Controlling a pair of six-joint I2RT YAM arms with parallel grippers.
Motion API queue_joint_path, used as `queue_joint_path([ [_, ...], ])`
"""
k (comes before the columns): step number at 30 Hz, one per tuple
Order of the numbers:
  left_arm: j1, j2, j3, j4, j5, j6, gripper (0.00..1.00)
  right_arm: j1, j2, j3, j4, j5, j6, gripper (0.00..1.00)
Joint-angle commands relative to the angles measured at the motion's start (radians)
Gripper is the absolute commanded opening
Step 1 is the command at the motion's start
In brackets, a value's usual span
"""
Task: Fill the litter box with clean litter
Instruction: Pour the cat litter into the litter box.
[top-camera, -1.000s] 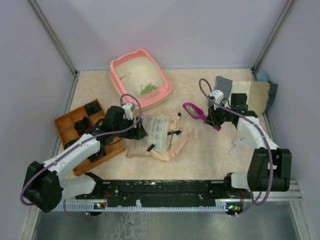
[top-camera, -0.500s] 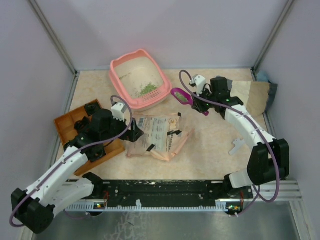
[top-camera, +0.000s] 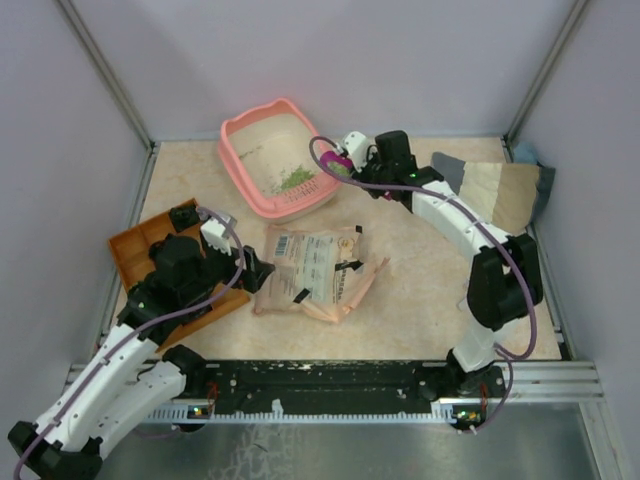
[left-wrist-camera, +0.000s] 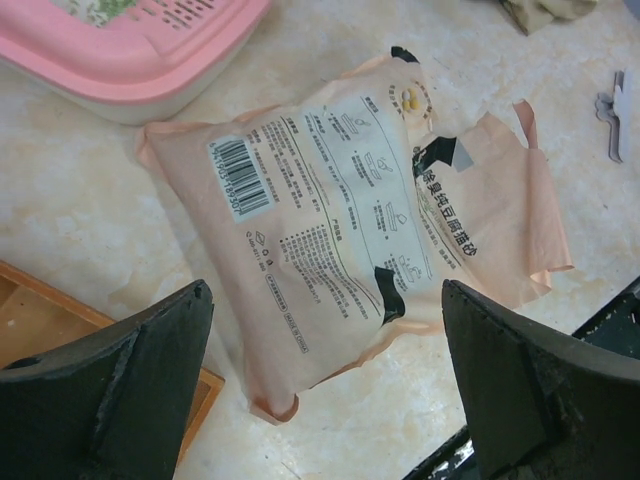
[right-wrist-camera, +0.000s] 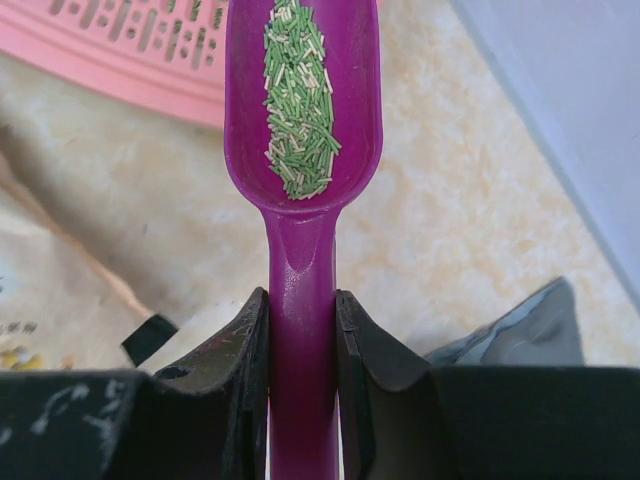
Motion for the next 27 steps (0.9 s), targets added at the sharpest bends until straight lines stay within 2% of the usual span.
queue_joint_path([
  [1, -0.001, -0.072, -0.005, 0.027, -0.076, 0.014, 1.0, 0.052, 0.085, 0.153, 0.005, 0.132, -0.137, 0.0],
  [15, -0.001, -0.233, -0.017, 0.045, -0.25, 0.006, 1.0, 0.145, 0.349, 0.519, -0.15, 0.395, -0.436, 0.0],
  [20, 0.0, -0.276, -0.021, 0.044, -0.295, 0.003, 1.0, 0.181, 0.382, 0.539, -0.13, 0.497, -0.537, 0.0],
  [27, 0.0, -0.295, -0.02, 0.042, -0.32, 0.0, 1.0, 0.213, 0.39, 0.534, -0.098, 0.564, -0.637, 0.0],
])
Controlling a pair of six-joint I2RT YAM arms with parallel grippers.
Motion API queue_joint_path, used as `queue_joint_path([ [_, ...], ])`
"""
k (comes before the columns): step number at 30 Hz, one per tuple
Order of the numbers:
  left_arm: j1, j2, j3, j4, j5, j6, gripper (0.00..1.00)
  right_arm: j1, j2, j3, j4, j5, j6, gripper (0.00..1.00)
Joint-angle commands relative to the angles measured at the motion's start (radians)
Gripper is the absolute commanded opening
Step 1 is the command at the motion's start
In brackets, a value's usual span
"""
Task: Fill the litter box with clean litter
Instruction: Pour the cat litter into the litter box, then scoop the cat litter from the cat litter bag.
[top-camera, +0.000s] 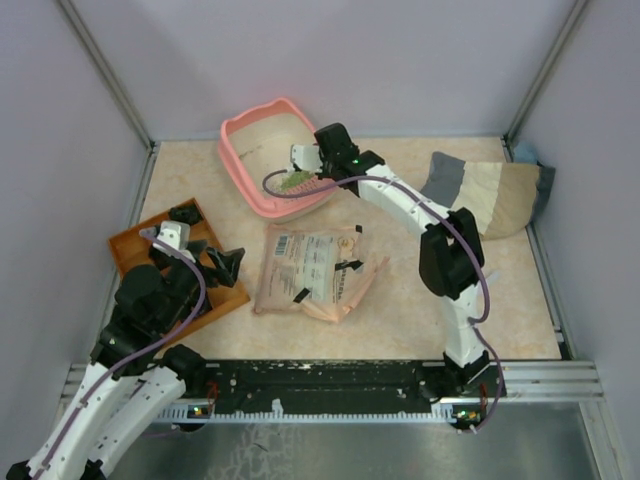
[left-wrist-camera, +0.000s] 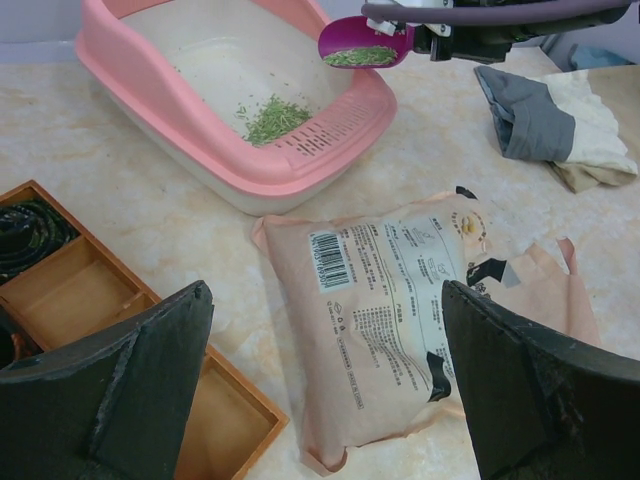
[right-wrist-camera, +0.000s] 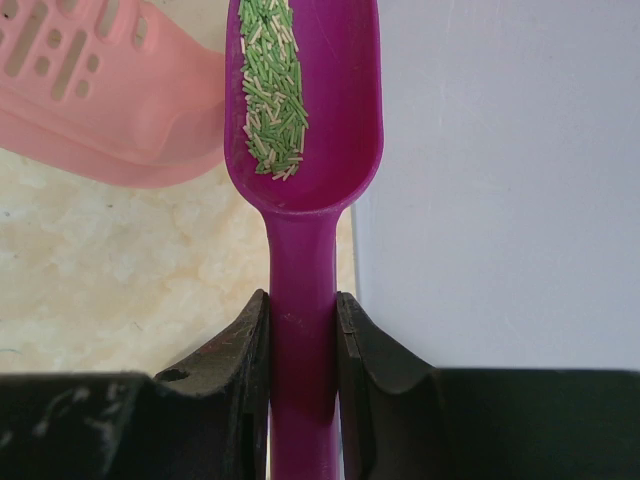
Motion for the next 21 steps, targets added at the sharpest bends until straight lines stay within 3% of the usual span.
queue_joint_path([
  [1, 0.0, -0.013, -0.006, 0.025, -0.033, 0.0, 1.0, 0.03, -0.003, 0.05, 0.057, 0.092, -0.104, 0.0],
  [21, 0.0, -0.024, -0.005, 0.019, -0.05, -0.009, 1.0, 0.073, -0.016, -0.072, 0.203, 0.15, -0.309, 0.0],
])
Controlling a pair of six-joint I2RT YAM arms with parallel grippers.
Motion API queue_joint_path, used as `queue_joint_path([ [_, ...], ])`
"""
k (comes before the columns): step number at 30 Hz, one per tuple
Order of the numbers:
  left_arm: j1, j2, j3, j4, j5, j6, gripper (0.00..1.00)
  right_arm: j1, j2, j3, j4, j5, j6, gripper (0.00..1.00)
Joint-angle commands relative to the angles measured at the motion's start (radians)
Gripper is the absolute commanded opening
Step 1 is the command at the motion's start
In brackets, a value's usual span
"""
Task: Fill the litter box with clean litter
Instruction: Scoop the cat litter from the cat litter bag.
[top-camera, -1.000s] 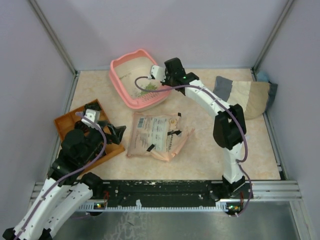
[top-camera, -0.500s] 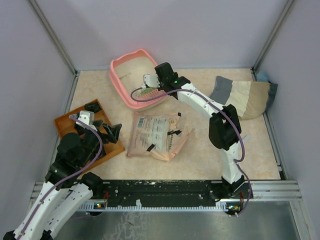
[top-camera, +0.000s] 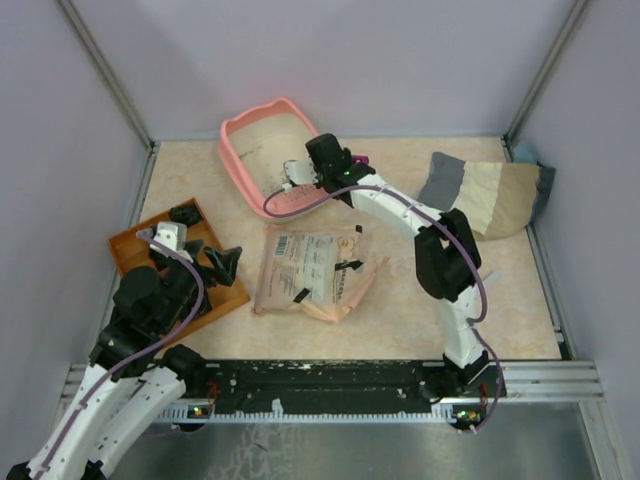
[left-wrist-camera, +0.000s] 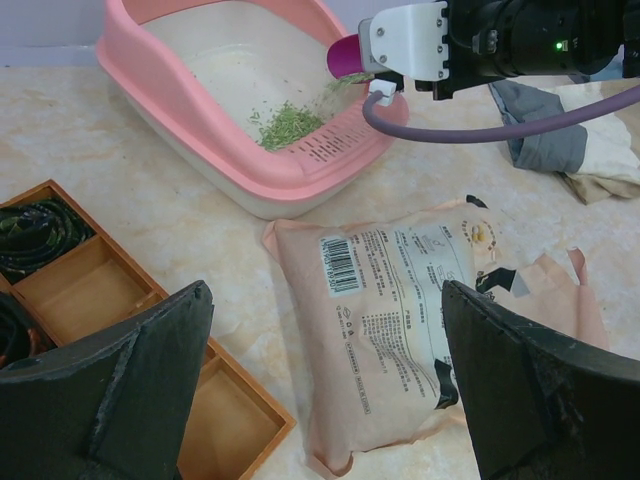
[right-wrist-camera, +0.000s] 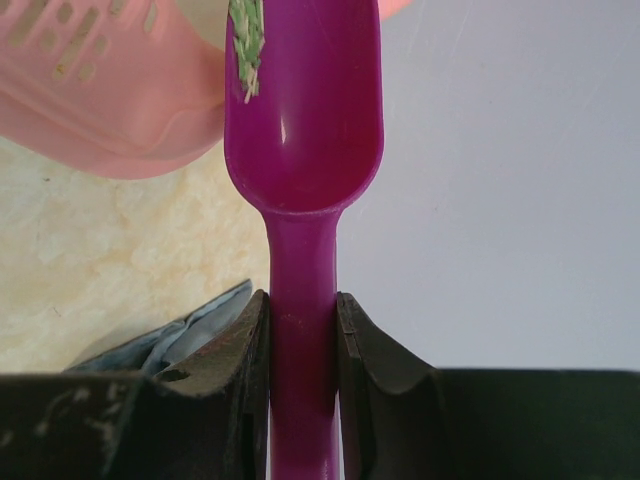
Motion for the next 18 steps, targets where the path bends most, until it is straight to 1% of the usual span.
queue_joint_path([
  [1, 0.0, -0.012, -0.005, 0.02, -0.013, -0.006, 1.0, 0.024, -0.017, 0.007, 0.078, 0.035, -0.054, 0.0],
  [12, 0.0, -0.012, -0.006, 0.018, -0.013, -0.007, 1.0, 0.034, -0.042, -0.008, 0.086, 0.044, -0.073, 0.0],
  [15, 0.0, -0.012, -0.008, 0.018, -0.013, -0.01, 1.0, 0.035, -0.054, -0.008, 0.077, 0.036, -0.06, 0.0],
  [18, -0.001, -0.01, -0.012, 0.022, -0.01, -0.009, 1.0, 0.036, -0.076, -0.005, 0.058, 0.006, -0.014, 0.0],
])
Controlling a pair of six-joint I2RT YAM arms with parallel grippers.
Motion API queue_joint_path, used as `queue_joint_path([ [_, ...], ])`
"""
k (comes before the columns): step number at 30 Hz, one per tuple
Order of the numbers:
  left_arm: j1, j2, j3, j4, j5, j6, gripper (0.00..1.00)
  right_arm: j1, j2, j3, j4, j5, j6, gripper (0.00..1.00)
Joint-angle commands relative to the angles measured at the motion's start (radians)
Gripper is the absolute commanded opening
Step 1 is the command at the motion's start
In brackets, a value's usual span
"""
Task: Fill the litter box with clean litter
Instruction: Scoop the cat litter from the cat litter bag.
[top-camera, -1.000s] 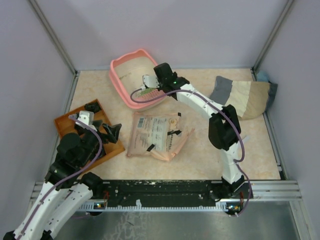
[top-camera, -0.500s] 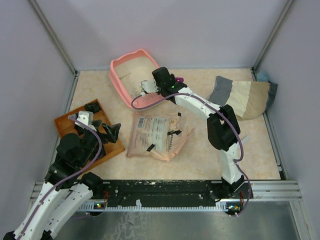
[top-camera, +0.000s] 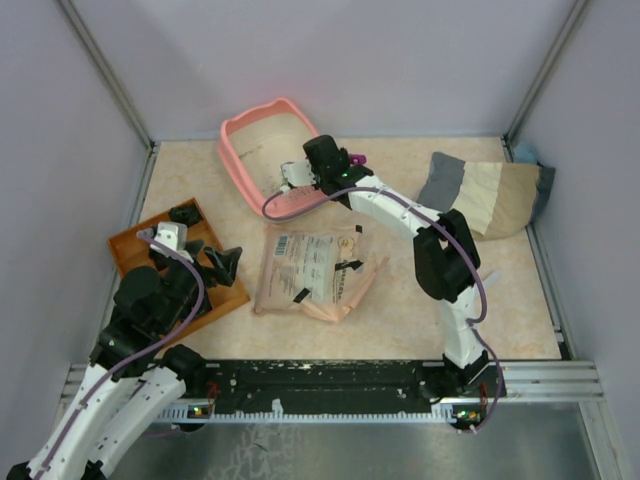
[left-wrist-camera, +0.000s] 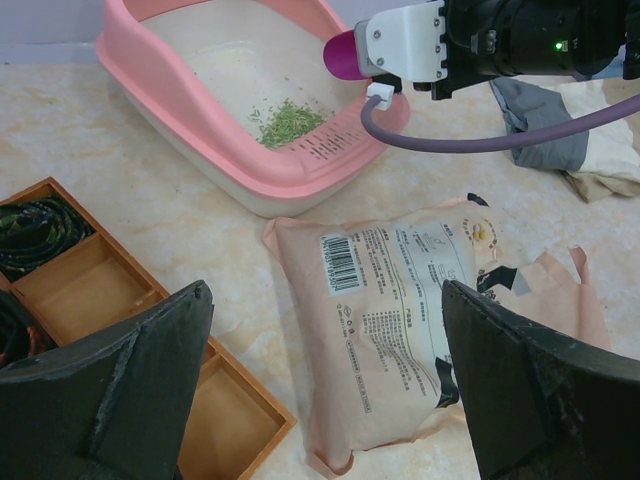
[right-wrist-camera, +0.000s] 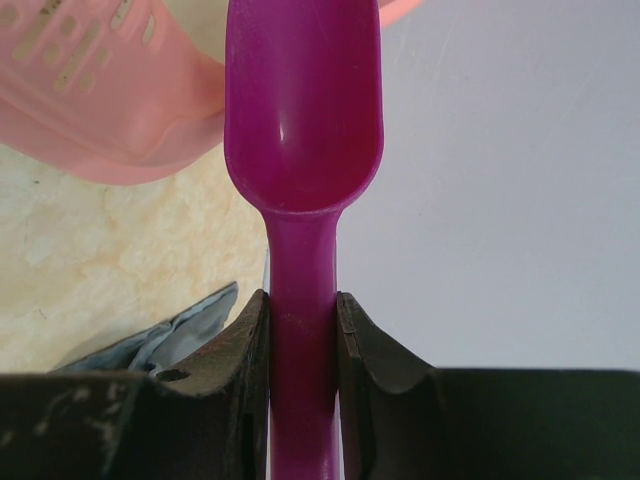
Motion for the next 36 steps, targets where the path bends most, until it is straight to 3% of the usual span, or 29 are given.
queue_joint_path([
  [1, 0.0, -0.007, -0.011, 0.024, -0.007, -0.004, 1.0, 0.018, -0.084, 0.005, 0.017, -0.02, 0.067, 0.0],
  [9, -0.001, 0.032, -0.007, 0.019, -0.01, 0.003, 1.0, 0.014, -0.186, -0.048, -0.076, -0.078, 0.277, 0.0],
  [17, 0.0, 0.088, -0.004, -0.005, -0.003, -0.012, 1.0, 0.0, -0.388, -0.27, -0.089, -0.148, 0.425, 0.0],
  [29, 0.0, 0.273, 0.006, -0.001, 0.194, -0.072, 0.97, -0.11, -0.703, -0.556, -0.213, -0.409, 0.664, 0.0],
  [36, 0.0, 0.373, 0.023, -0.004, 0.216, -0.149, 0.92, -0.198, -0.786, -0.628, -0.297, -0.474, 0.712, 0.0],
])
